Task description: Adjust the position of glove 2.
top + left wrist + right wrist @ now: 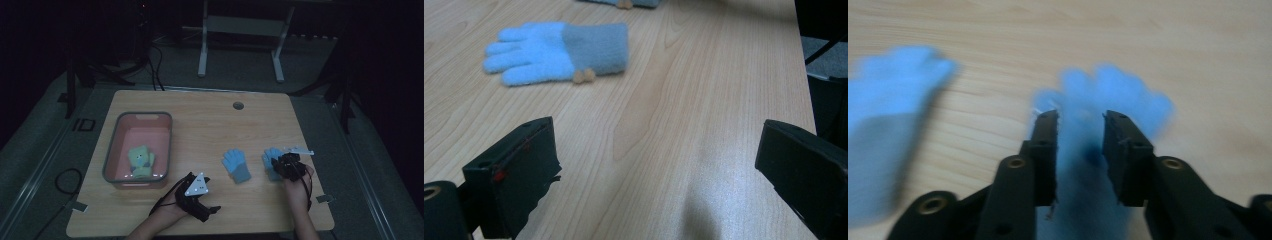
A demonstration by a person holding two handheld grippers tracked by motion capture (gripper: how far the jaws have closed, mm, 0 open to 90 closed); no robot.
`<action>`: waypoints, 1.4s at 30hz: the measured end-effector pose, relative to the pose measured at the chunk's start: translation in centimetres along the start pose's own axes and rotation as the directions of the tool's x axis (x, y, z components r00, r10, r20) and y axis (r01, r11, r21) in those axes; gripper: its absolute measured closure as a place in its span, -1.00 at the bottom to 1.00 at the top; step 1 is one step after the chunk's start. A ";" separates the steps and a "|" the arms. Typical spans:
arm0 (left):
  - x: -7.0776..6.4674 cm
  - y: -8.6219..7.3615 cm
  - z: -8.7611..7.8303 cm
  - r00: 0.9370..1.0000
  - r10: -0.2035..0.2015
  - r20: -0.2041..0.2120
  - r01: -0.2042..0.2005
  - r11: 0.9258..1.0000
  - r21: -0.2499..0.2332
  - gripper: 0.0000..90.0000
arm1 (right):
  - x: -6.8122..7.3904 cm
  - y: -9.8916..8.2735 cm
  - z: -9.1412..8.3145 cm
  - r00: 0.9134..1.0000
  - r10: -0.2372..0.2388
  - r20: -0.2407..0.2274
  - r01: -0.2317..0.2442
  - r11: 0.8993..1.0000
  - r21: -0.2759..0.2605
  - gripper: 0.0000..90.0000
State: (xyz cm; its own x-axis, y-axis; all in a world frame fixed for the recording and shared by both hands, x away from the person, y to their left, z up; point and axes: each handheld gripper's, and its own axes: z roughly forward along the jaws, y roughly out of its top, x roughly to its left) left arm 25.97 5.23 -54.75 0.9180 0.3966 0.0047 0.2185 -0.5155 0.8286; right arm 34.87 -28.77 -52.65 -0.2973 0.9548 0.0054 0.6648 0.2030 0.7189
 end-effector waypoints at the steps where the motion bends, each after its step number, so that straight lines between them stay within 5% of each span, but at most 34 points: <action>1: 0.0 0.0 0.0 1.000 -0.003 0.000 0.003 1.000 -0.002 -0.92 | -0.2 0.1 0.1 0.999 -0.033 -0.022 0.033 0.999 0.003 0.44; 6: 0.0 -0.1 -0.2 1.000 -0.006 0.000 0.006 1.000 -0.006 -0.92 | -2.4 -0.2 0.4 0.978 -0.163 -0.127 0.163 0.987 -0.012 0.46; 8: 0.0 -0.1 -0.2 1.000 -0.010 -0.001 0.010 1.000 -0.009 -0.92 | -3.4 -0.2 0.4 0.971 -0.164 -0.172 0.164 0.986 -0.012 0.46; 12: 0.0 -0.2 -0.1 1.000 -0.010 -0.006 0.010 1.000 -0.002 -0.92 | -4.5 -0.3 0.3 0.971 -0.146 -0.189 0.148 0.989 -0.003 0.46; 18: 0.0 -0.3 -0.3 1.000 -0.016 -0.016 0.016 1.000 -0.003 -0.92 | -3.5 -0.8 0.6 0.970 -0.143 -0.195 0.146 0.989 -0.001 0.42; 20: 0.0 -0.2 -0.5 1.000 -0.021 -0.017 0.021 1.000 -0.008 -0.92 | -3.1 -1.2 1.0 0.973 -0.167 -0.160 0.172 0.985 0.019 0.41; 25: -0.1 -0.3 -0.4 1.000 -0.016 -0.020 0.016 1.000 -0.003 -0.92 | -2.6 -1.7 1.3 0.975 -0.189 -0.120 0.192 0.981 0.017 0.78; 32: -0.1 -0.3 -0.5 1.000 -0.019 -0.021 0.019 1.000 -0.006 -0.92 | -2.3 -1.4 1.2 0.981 -0.174 -0.092 0.175 0.984 0.011 0.91; 42: 0.0 -0.3 -0.5 1.000 -0.017 -0.023 0.017 1.000 -0.005 -0.92 | -1.5 1.4 -0.8 0.962 -0.220 -0.162 0.209 0.974 -0.087 0.93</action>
State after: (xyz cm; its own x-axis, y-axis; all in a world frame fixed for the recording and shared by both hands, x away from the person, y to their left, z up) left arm 25.75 5.81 -54.74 0.9060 0.4232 0.0034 0.2325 -0.5044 0.8316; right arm 35.66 -30.12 -51.10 -0.5438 0.8383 -0.0404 0.5262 0.3781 0.7617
